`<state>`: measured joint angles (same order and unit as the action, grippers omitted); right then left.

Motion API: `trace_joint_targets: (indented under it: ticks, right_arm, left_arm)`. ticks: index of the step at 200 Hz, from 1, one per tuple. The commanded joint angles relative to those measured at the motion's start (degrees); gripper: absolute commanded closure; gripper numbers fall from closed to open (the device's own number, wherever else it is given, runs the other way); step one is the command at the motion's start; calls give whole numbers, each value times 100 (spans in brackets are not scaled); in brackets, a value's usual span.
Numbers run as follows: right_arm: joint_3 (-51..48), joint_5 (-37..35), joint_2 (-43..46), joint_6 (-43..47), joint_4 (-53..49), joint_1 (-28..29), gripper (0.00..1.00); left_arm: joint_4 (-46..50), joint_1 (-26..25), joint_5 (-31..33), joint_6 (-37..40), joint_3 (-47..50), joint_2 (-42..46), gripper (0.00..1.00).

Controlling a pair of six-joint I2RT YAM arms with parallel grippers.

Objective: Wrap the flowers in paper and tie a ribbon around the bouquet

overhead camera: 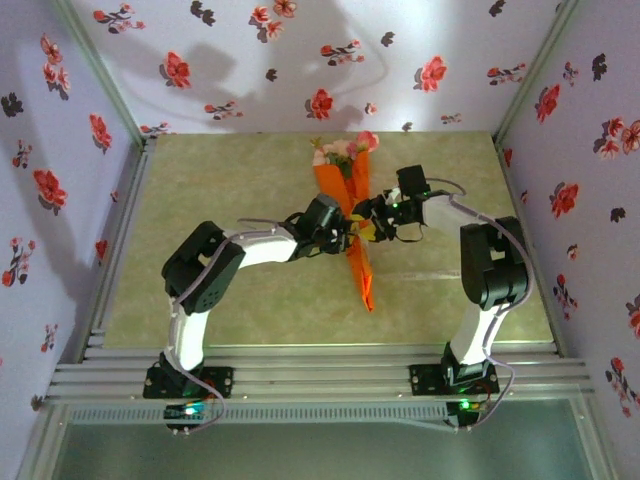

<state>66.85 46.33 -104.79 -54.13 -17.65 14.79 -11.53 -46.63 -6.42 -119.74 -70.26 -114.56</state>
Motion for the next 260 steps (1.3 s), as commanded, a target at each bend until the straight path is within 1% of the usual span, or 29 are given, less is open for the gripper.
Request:
trace_joint_targets:
  ticks: [1,32,63,83,97,123,146,157,178,205,213,241,260]
  right_arm:
    - [-123,-210,-80,-62,-146,48,48]
    - [-179,-225,-87,-72,-125,43,48]
    - [-225,-214,-57,-98,-94,44,47]
    - [-232,-212,-26,-98,-100,35,47]
    - [-230,-212,-24,-104,-104,38,47]
    - [-234,-196,-24,-170,-28,21,47]
    - [-242,-160,-24,-253,53,18,46]
    - [-259,-137,-24,-318,92,16,46]
    - [-392,-65,-6,-608,411,-15,45]
    - [-582,34,36,-1158,943,-68,44]
    - [-602,34,40,-1246,1003,-72,44]
    - [-674,17,79,-1429,1068,-80,45]
    - [-854,32,111,-1797,1466,-105,41]
  left_arm:
    - [-207,-39,58,-332,53,469,77]
    - [-139,-57,31,-469,207,649,77]
    - [84,-57,17,-436,291,841,77]
    - [115,-31,-1,-318,287,831,71]
    - [20,11,-256,-268,171,634,66]
    - [189,66,-528,-160,22,388,62]
    - [262,173,-515,33,-110,287,60]
    - [259,227,-542,175,-241,207,61]
    - [470,267,-665,352,-362,170,70]
    - [847,277,-639,518,-137,477,71]
    - [958,285,-578,641,-88,583,73]
    - [1526,406,-666,1380,-308,663,74]
    - [2023,457,-929,2034,-727,499,75]
